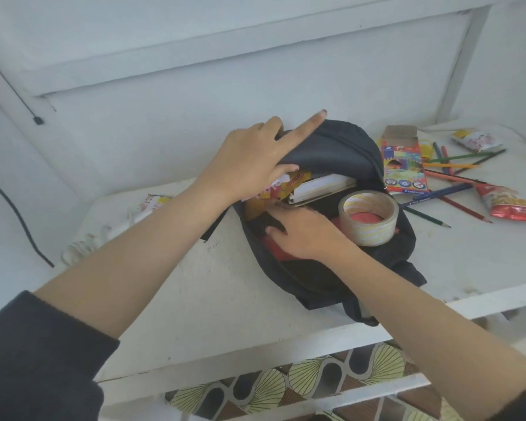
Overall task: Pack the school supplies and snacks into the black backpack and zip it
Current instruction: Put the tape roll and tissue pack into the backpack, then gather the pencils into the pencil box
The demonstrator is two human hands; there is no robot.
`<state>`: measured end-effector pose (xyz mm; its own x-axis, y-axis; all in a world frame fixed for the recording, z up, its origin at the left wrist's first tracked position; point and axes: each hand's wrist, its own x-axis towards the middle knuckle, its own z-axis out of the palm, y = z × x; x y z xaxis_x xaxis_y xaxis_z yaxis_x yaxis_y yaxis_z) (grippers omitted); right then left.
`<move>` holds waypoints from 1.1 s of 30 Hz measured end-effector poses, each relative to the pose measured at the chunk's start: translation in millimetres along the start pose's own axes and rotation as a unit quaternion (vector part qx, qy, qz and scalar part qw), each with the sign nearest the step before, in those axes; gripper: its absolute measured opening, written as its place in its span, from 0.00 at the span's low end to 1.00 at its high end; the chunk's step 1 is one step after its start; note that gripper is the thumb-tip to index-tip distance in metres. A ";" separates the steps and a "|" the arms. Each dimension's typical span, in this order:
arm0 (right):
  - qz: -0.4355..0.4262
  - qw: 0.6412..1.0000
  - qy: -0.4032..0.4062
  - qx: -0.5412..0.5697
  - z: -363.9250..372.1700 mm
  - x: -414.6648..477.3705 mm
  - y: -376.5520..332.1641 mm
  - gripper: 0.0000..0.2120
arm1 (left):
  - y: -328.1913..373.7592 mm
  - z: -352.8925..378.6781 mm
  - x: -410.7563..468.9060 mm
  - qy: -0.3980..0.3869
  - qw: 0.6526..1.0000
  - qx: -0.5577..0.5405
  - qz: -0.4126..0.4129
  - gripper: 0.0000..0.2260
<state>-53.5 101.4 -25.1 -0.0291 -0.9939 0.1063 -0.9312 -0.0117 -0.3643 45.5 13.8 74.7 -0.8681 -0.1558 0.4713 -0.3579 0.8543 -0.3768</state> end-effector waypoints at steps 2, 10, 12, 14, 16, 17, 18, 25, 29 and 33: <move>0.002 0.999 0.048 0.013 -6.4 -23.0 0.9 0.17 | 9.3 2.4 -5.0 -0.053 0.996 -0.013 -0.071 0.32; -0.010 0.926 0.376 0.042 -37.7 -83.3 21.8 0.11 | 52.7 10.1 -35.9 -0.027 0.956 -0.158 -0.247 0.28; 0.008 0.905 0.425 0.031 -41.2 -86.2 36.1 0.11 | 67.2 8.3 -41.7 0.000 0.927 -0.239 -0.289 0.25; 0.016 0.909 0.415 0.027 -43.3 -86.0 51.7 0.15 | 81.2 10.0 -49.4 0.021 0.896 -0.323 -0.303 0.25; 0.024 0.931 0.364 0.015 -42.3 -86.7 66.2 0.20 | 94.3 19.5 -59.6 0.018 0.884 -0.351 -0.307 0.23; 0.030 0.945 0.326 0.004 -40.5 -88.1 73.4 0.22 | 100.9 26.0 -65.1 0.003 0.888 -0.343 -0.307 0.22; 0.034 0.958 0.284 -0.009 -38.0 -90.1 80.5 0.24 | 107.2 33.0 -70.7 -0.020 0.892 -0.330 -0.308 0.23; -0.013 0.990 0.132 -0.045 -13.9 -114.4 117.9 0.27 | 146.5 62.3 -94.9 -0.075 0.917 -0.259 -0.295 0.22; -0.030 0.980 0.162 0.110 -29.7 -119.1 140.5 0.24 | 160.6 54.8 -72.2 0.016 0.905 -0.248 -0.344 0.20; 0.006 0.968 0.232 0.096 -50.0 -115.9 193.5 0.22 | 184.5 42.8 -18.0 0.081 0.911 -0.272 -0.298 0.18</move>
<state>-248.5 219.8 -61.6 -0.2409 -0.8381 0.4895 -0.8470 -0.0648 -0.5277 -19.6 153.0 -37.4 -0.4974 -0.6356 0.5904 -0.4881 0.7677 0.4152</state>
